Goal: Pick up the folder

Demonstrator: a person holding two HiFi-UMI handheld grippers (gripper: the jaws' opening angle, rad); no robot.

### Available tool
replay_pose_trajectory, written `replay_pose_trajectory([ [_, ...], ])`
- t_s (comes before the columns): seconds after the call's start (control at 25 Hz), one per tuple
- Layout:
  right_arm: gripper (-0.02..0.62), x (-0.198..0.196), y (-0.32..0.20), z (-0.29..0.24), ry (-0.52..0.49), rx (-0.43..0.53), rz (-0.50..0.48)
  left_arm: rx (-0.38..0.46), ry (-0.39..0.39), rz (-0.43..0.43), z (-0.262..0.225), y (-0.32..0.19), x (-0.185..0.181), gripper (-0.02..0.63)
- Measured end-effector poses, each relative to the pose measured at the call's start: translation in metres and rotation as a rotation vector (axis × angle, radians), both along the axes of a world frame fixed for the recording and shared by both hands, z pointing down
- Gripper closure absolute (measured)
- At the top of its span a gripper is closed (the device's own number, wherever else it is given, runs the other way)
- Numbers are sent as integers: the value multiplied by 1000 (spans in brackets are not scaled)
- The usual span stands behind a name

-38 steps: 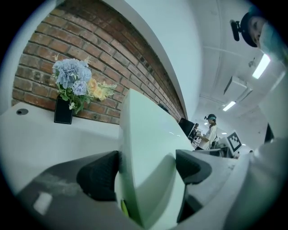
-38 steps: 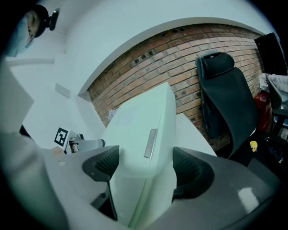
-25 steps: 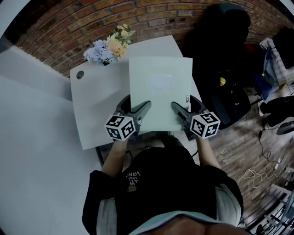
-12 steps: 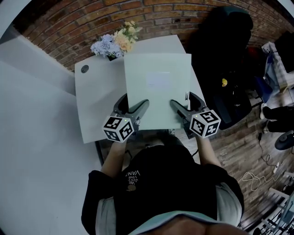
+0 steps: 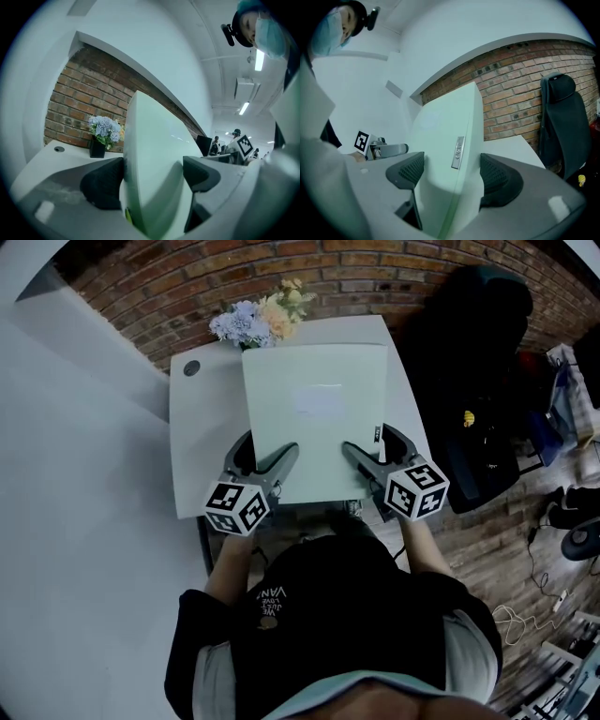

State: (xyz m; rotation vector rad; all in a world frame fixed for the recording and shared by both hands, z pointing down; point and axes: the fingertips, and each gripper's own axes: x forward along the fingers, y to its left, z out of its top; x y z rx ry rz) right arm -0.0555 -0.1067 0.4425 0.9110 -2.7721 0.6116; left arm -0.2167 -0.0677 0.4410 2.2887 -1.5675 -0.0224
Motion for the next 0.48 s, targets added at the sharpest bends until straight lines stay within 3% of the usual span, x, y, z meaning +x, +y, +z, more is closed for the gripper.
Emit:
replay_pose_trajectory([
  [0.48, 231, -36, 17, -10, 12, 21, -100, 10, -14, -98, -10, 32, -31, 194],
])
